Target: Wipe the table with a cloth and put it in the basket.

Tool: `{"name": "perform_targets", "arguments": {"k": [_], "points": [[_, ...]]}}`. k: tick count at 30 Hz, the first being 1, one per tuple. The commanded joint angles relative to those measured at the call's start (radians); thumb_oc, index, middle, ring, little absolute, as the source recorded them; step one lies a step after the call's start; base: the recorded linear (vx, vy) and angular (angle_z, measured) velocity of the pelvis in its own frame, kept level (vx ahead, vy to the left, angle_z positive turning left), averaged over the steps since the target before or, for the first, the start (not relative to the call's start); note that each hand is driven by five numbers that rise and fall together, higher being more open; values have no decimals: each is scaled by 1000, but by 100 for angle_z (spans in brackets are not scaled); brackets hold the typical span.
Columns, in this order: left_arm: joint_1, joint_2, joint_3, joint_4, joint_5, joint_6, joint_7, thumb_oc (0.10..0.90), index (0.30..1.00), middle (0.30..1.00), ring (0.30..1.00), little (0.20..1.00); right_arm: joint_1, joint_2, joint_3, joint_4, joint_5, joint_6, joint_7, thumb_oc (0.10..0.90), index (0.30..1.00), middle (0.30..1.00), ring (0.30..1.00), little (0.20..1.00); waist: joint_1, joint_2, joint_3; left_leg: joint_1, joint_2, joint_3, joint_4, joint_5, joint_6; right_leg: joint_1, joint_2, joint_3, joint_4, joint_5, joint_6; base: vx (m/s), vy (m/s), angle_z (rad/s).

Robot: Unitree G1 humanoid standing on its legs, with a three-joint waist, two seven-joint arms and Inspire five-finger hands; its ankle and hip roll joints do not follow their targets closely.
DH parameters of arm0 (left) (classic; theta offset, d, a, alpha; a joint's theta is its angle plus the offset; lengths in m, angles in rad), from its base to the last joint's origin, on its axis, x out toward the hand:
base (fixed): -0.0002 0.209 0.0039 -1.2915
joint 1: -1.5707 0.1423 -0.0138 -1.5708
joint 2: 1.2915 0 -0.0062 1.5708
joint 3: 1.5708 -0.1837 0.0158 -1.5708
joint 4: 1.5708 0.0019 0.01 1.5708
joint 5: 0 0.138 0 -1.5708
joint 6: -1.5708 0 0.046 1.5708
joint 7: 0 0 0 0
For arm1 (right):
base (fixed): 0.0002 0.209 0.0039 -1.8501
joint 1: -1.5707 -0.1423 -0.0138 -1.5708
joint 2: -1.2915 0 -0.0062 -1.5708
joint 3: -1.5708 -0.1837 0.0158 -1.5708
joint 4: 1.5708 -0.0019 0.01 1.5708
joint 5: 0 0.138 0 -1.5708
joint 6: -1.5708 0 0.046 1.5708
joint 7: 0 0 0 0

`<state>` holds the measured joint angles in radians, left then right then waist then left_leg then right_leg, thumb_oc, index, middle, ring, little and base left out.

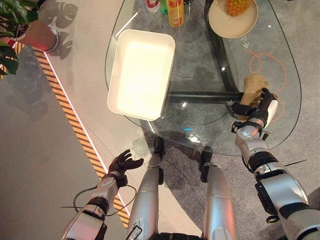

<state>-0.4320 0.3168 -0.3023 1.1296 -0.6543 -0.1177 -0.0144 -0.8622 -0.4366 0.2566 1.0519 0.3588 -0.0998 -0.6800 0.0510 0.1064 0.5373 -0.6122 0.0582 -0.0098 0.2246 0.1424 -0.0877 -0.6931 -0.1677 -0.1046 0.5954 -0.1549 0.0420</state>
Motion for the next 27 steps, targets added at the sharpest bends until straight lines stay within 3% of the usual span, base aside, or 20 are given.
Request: {"name": "perform_targets", "arguments": {"k": [1, 22, 23, 24, 25, 27], "points": [[12, -1, 7, 47, -14, -40, 15, 800, 900, 900, 900, 900, -37, -36, 19, 22, -45, -9, -41, 800, 900, 900, 900, 900, -1, -4, -17, -4, -40, 31, 139, -161, 43, 35, -4, 0, -152, 107, 18, 0, 0, 0], [-17, 4, -4, 52, -18, -28, 21, 800, 900, 900, 900, 900, -8, -38, 13, 118, -127, 21, -57, 800, 900, 900, 900, 900, -5, -10, -17, -15, -40, 27, 144, -164, 46, 25, 0, -4, -154, 115, 26, 0, 0, 0], [-18, 5, -4, 53, -17, -26, 20, 800, 900, 900, 900, 900, -5, -38, 12, 124, -129, 24, -53, 698, 813, 813, 813, 798, -5, -10, -17, -16, -39, 27, 145, -164, 46, 24, -1, -4, -152, 115, 26, 0, 0, 0], [-19, 6, -3, 54, -17, -26, 19, 800, 900, 900, 900, 900, -4, -38, 12, 130, -131, 26, -53, 311, 481, 481, 481, 411, -5, -10, -17, -18, -39, 26, 146, -164, 46, 23, -1, -4, -152, 115, 26, 0, 0, 0], [-21, 5, -4, 58, -17, -28, 19, 800, 900, 900, 900, 900, -4, -36, 11, 135, -133, 28, -55, 100, 300, 300, 300, 200, -5, -10, -17, -19, -39, 26, 148, -165, 47, 22, -1, -4, -150, 114, 26, 0, 0, 0], [-22, 5, -2, 60, -15, -29, 18, 800, 900, 900, 900, 900, -4, -38, 10, 143, -135, 34, -47, 100, 300, 300, 300, 200, -5, -10, -17, -18, -39, 27, 146, -165, 47, 22, -1, -6, -151, 114, 26, 0, 0, 0]]}}
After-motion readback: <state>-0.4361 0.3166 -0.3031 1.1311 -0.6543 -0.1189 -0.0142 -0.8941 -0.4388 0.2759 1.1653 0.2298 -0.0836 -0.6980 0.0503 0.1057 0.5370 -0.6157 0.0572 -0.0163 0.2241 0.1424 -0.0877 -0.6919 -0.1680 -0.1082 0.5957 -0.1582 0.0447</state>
